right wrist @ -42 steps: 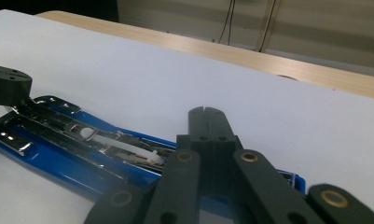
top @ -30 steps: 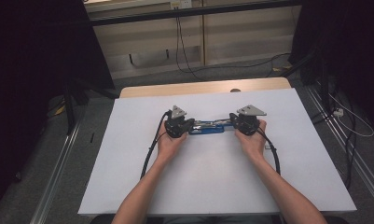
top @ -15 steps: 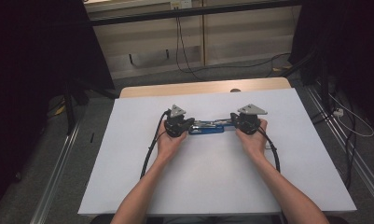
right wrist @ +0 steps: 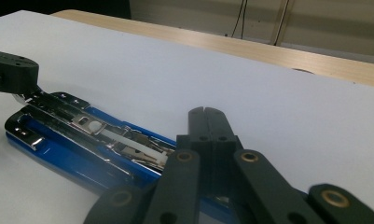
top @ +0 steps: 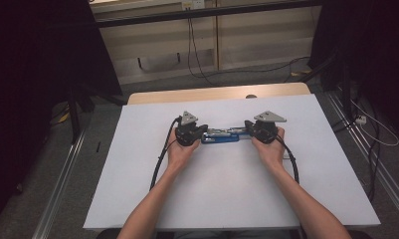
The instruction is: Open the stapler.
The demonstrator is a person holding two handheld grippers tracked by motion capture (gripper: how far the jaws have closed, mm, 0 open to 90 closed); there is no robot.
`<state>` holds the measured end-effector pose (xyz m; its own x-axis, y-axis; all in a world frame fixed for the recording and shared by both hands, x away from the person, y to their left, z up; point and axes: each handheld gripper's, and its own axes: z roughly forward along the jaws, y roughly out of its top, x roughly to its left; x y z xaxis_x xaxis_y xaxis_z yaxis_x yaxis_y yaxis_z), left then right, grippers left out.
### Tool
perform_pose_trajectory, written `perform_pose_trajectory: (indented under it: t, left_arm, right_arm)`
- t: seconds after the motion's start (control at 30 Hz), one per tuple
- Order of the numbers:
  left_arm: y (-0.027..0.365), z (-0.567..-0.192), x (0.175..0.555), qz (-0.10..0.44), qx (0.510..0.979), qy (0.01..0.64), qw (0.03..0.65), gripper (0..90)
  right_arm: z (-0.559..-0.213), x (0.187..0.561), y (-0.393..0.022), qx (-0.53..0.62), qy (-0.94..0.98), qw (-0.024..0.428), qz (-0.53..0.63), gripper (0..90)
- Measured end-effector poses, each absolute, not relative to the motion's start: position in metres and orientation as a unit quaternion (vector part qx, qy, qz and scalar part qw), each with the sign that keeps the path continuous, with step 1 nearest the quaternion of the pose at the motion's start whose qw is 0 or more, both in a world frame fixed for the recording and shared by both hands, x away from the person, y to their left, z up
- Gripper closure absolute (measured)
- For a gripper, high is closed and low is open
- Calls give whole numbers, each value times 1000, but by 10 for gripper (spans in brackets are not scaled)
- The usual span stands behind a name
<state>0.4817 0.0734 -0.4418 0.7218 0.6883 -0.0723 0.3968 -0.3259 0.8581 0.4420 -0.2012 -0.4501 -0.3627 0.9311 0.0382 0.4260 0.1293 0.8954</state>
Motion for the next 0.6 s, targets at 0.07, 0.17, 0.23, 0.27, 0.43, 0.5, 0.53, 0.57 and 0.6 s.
perform_pose_trajectory:
  t: [0.07, 0.17, 0.23, 0.27, 0.43, 0.5, 0.53, 0.57, 0.6]
  left_arm:
    - [73, -442, 480, 159, 795, 342, 474, 888]
    - [72, -438, 479, 164, 790, 342, 482, 877]
    - [74, -435, 478, 166, 787, 341, 487, 862]
    - [75, -434, 479, 165, 787, 340, 488, 849]
    - [82, -430, 478, 155, 782, 340, 499, 706]
    - [85, -428, 477, 167, 776, 345, 502, 623]
    - [87, -427, 477, 167, 772, 350, 504, 572]
    - [89, -426, 476, 169, 770, 351, 505, 531]
    - [90, -425, 475, 169, 771, 353, 502, 504]
  right_arm:
    - [-449, 442, -202, 487, 695, 281, 448, 900]
    - [-447, 441, -203, 480, 695, 281, 455, 900]
    - [-446, 441, -203, 475, 697, 279, 459, 900]
    - [-445, 440, -203, 474, 697, 276, 461, 896]
    - [-442, 438, -203, 470, 697, 275, 466, 816]
    - [-441, 438, -203, 464, 700, 277, 466, 742]
    - [-440, 437, -202, 463, 702, 277, 466, 710]
    - [-440, 437, -202, 464, 702, 276, 465, 673]
    - [-440, 437, -202, 465, 701, 275, 465, 616]
